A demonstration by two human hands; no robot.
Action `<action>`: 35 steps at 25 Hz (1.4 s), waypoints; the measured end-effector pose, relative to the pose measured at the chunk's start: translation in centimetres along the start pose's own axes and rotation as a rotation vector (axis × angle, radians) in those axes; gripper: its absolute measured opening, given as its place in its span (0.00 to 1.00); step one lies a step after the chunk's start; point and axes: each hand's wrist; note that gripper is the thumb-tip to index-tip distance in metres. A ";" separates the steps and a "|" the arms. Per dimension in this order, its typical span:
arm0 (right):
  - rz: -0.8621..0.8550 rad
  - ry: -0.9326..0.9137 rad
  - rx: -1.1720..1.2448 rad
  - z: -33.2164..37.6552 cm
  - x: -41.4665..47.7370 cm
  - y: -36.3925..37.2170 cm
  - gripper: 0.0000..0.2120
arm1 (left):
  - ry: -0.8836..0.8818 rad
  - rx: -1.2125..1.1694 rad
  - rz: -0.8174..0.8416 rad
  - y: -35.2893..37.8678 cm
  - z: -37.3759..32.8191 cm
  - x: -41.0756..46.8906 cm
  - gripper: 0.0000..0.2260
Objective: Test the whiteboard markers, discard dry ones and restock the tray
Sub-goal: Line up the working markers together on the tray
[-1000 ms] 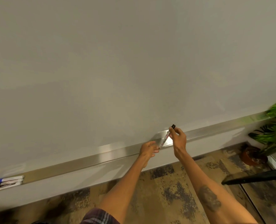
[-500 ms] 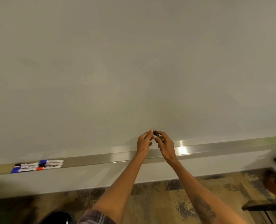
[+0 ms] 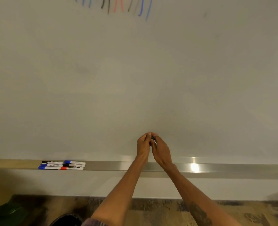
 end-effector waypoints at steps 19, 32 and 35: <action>-0.291 -0.165 0.209 8.6 2.4 -3.2 0.21 | 0.500 -0.121 -0.125 -1.2 -10.5 -1.1 0.11; -0.347 -0.302 0.985 21.5 7.0 -16.1 0.14 | 1.075 0.163 -0.122 2.8 -23.8 -1.7 0.10; -0.279 -0.314 1.144 22.5 7.7 -17.8 0.17 | 1.198 0.290 -0.150 2.9 -26.3 -0.3 0.14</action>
Point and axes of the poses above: each hand's wrist, its own x-axis towards the middle knuckle, its own y-axis out of the palm, z = x × y, and after that the axes turned 4 degrees about -x, right-handed
